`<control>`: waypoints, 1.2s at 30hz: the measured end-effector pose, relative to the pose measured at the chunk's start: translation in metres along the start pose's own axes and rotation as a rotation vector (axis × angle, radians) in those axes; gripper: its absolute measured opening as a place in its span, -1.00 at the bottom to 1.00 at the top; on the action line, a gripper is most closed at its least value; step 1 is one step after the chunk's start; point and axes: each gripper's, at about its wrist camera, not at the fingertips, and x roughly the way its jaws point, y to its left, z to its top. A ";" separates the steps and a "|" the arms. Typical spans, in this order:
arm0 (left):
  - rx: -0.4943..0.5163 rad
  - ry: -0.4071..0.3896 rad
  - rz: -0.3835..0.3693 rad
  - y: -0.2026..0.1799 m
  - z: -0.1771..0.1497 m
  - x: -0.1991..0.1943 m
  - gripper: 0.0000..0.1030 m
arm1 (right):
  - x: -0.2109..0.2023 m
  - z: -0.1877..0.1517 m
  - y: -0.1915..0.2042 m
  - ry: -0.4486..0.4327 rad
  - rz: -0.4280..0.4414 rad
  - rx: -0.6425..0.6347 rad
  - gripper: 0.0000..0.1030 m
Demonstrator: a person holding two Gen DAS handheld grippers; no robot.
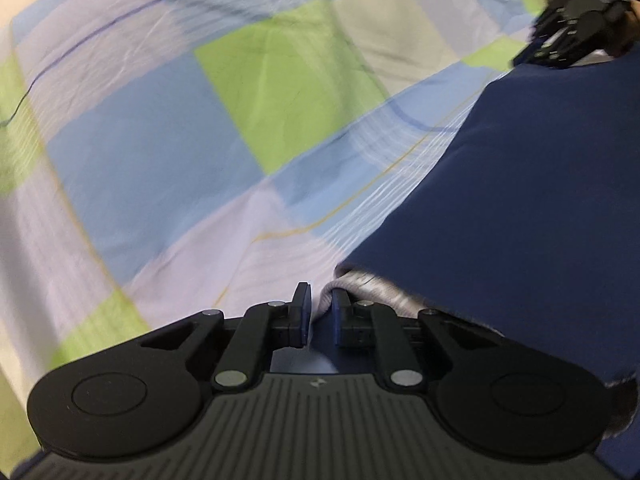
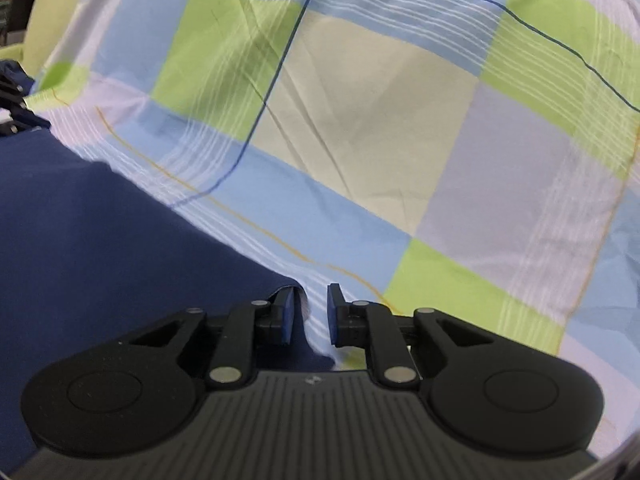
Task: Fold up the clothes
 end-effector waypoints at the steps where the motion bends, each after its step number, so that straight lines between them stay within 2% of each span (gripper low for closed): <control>1: -0.015 0.012 0.016 0.003 -0.001 -0.005 -0.74 | -0.005 -0.001 -0.002 0.002 -0.005 0.017 -0.76; 2: -0.039 0.022 0.027 0.006 -0.002 -0.014 -0.73 | -0.015 -0.002 -0.005 -0.002 -0.012 0.044 -0.75; 5: -0.107 0.013 0.023 0.011 -0.006 -0.048 -0.66 | -0.061 -0.010 -0.013 -0.011 -0.028 0.121 -0.51; 7: -0.141 0.000 0.004 0.008 -0.010 -0.075 -0.46 | -0.097 -0.018 -0.016 -0.009 0.024 0.182 -0.27; 11: -0.165 -0.030 -0.034 -0.011 -0.016 -0.124 -0.40 | -0.154 -0.037 -0.003 -0.011 0.167 0.288 -0.03; 13: -0.126 -0.072 -0.021 -0.021 -0.014 -0.136 -0.20 | -0.164 -0.046 0.004 0.010 0.212 0.346 -0.02; 16: 0.046 -0.135 0.007 -0.044 -0.009 -0.145 -0.17 | -0.162 -0.051 0.007 0.014 0.224 0.413 -0.02; 17: 0.143 -0.146 0.024 -0.056 -0.008 -0.144 -0.17 | -0.159 -0.051 0.011 0.020 0.206 0.399 -0.02; 19: 0.288 -0.151 0.043 -0.073 -0.009 -0.140 -0.16 | -0.157 -0.048 0.026 0.023 0.133 0.276 -0.02; 20: 0.320 -0.147 0.046 -0.076 -0.009 -0.138 -0.16 | -0.155 -0.046 0.039 0.021 0.081 0.151 -0.02; 21: 0.349 -0.142 0.049 -0.080 -0.009 -0.135 -0.16 | -0.155 -0.045 0.057 0.015 0.024 -0.029 -0.03; 22: 0.382 -0.136 0.043 -0.084 -0.010 -0.131 -0.16 | -0.154 -0.046 0.067 0.007 0.007 -0.132 -0.04; 23: 0.404 -0.129 0.035 -0.088 -0.011 -0.127 -0.16 | -0.154 -0.049 0.087 -0.011 -0.018 -0.324 -0.05; 24: 0.411 -0.125 0.032 -0.089 -0.011 -0.124 -0.25 | -0.154 -0.051 0.101 -0.026 -0.034 -0.470 -0.06; 25: 0.415 -0.112 0.012 -0.092 -0.010 -0.118 -0.62 | -0.153 -0.052 0.107 -0.034 -0.033 -0.526 -0.12; 26: 0.408 -0.103 -0.005 -0.093 -0.009 -0.115 -0.86 | -0.151 -0.051 0.113 -0.037 -0.026 -0.579 -0.19; 27: 0.400 -0.095 -0.015 -0.093 -0.009 -0.113 -1.00 | -0.146 -0.050 0.117 -0.031 -0.009 -0.622 -0.40; 28: 0.365 -0.089 -0.039 -0.092 -0.007 -0.113 -1.00 | -0.142 -0.049 0.120 -0.020 0.007 -0.655 -0.73; 29: 0.332 -0.094 -0.056 -0.090 -0.007 -0.114 -1.00 | -0.139 -0.048 0.122 0.001 0.019 -0.666 -0.90; 33: 0.288 -0.073 -0.072 -0.089 -0.015 -0.122 -1.00 | -0.136 -0.047 0.118 0.039 0.002 -0.627 -0.97; 34: 0.288 -0.067 -0.072 -0.090 -0.017 -0.124 -0.85 | -0.137 -0.047 0.116 0.048 0.001 -0.596 -0.95; 36: 0.271 -0.051 -0.051 -0.092 -0.025 -0.138 -0.74 | -0.147 -0.049 0.119 0.051 -0.004 -0.580 -0.88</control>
